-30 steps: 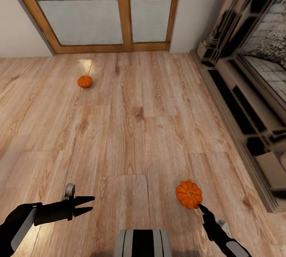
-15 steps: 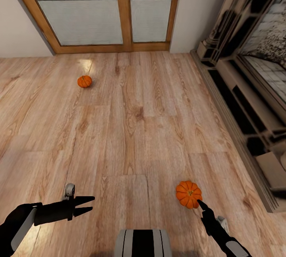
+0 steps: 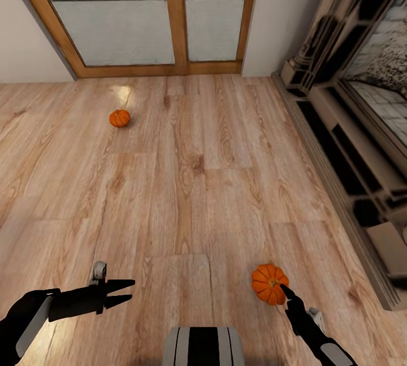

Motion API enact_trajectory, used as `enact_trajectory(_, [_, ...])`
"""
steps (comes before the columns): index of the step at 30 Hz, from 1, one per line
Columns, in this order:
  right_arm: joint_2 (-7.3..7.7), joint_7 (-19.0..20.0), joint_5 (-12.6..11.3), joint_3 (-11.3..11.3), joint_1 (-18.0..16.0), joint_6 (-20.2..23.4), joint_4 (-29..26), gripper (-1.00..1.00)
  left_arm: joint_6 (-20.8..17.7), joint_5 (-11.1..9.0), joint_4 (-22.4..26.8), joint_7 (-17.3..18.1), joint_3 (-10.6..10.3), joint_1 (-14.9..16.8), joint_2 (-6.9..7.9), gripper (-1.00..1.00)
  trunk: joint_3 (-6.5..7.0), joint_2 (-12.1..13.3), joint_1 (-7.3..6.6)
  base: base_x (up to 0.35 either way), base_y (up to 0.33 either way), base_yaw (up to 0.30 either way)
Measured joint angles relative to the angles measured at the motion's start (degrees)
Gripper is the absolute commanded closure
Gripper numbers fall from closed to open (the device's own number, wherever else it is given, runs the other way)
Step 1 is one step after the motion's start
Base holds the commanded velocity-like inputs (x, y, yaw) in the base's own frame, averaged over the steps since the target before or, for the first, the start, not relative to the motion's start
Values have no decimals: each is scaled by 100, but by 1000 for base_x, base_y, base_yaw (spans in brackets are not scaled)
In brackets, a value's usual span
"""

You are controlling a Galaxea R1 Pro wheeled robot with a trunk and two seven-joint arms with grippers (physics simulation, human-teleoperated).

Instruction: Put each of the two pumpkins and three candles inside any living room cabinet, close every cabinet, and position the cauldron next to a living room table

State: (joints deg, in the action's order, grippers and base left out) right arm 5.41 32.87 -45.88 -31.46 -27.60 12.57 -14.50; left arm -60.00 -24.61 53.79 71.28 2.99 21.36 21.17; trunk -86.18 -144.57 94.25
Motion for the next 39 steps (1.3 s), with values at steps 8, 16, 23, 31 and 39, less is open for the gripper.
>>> enact_trajectory(8, [9, -26, 1, 0, 0, -4, 0, -100, 1, -5, 0, 0, 3, 0, 1, -100, -44, -2, 5, 0, 0, 0])
enact_trajectory(16, [1, -28, 0, 0, 0, -9, 0, -100, 0, -9, 0, 0, 5, 0, 1, -100, -155, -9, 18, 0, 0, 0])
enact_trajectory(23, [-9, -35, 0, 0, 0, -9, 0, -100, 0, -9, 0, 0, 1, 0, 1, -100, -199, -12, 23, 0, 0, 0])
enact_trajectory(31, [-13, -2, -48, 15, 4, 9, -9, -100, 0, 1, 2, -1, 9, -2, -5, -100, -200, -12, 22, 54, 38, 0])
enact_trajectory(39, [-12, 151, -70, -37, 1, 11, -14, -100, 0, 7, 2, -1, 10, -2, -7, -100, -200, -13, 22, 80, 4, 0])
